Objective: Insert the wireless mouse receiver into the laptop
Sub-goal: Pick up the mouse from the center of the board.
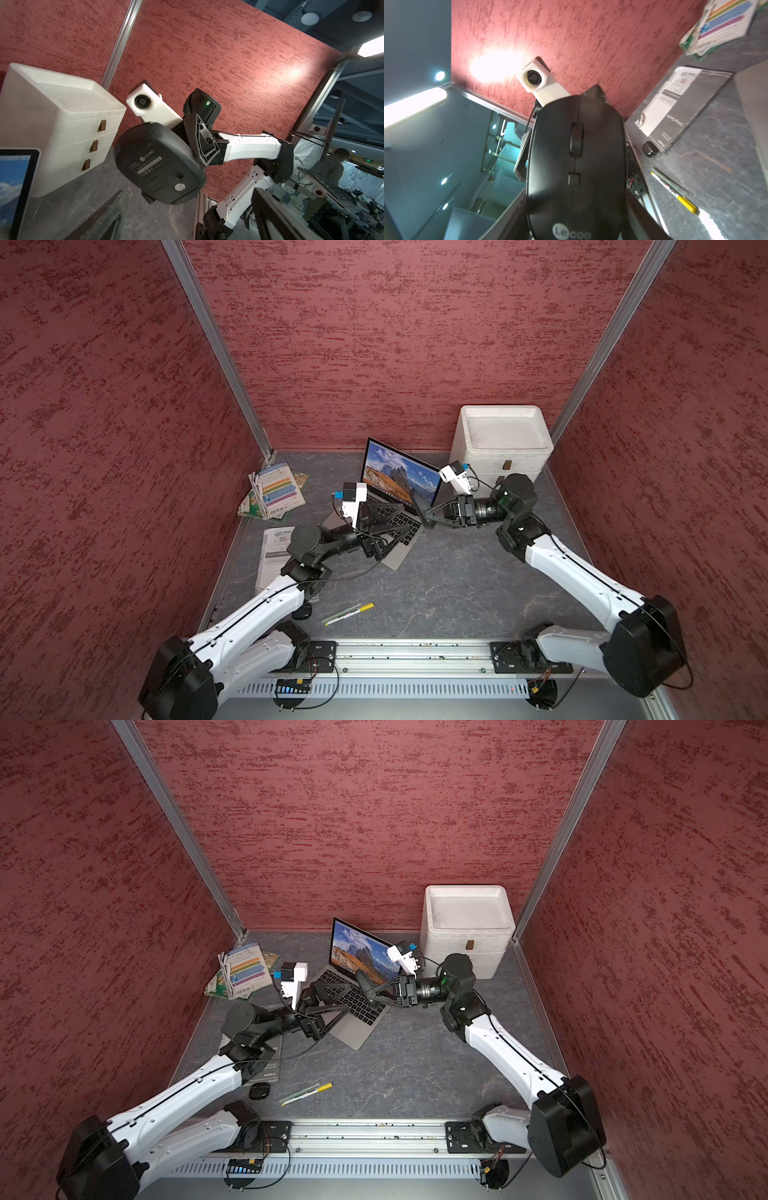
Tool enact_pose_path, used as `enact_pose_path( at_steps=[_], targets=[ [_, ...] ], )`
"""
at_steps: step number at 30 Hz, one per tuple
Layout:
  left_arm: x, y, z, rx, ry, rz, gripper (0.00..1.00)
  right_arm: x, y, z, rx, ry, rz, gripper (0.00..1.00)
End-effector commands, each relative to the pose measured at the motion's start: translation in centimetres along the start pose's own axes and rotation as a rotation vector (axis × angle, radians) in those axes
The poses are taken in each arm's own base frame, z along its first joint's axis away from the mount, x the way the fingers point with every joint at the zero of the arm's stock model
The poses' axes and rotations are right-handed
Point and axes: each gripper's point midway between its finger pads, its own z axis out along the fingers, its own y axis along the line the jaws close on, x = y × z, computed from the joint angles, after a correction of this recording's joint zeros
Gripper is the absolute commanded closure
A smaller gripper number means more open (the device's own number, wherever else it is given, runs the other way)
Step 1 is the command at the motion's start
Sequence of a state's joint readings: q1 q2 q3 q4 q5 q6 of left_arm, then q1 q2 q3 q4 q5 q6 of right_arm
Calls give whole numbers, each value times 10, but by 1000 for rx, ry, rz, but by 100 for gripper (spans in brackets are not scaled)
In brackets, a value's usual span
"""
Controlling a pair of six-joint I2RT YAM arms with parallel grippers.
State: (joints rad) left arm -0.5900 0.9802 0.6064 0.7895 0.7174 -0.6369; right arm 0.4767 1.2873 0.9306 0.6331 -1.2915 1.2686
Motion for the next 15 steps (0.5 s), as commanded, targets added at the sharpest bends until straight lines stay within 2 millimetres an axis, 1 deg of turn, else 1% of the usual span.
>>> enact_pose_path(
  at_steps=[1,3,6,10,11,13,15],
  targets=[
    [-23,-30,7,123,-17,183,0,14,69,7,-167,134,-168,55],
    [-28,-33,11,136,-8,241,0,12,69,12,-186,156,-126,58],
    [-38,-47,15,198,-5,295,0,14,69,15,-185,184,-134,59],
    [-47,-57,21,257,17,330,0,15,81,14,-189,198,-156,59],
    [-49,-62,23,290,23,336,2,15,82,14,-190,200,-154,59],
    [-53,-73,24,358,27,344,18,17,83,14,-190,202,-151,59],
    [-54,-77,25,403,32,336,30,17,86,14,-196,195,-156,59]
  ],
)
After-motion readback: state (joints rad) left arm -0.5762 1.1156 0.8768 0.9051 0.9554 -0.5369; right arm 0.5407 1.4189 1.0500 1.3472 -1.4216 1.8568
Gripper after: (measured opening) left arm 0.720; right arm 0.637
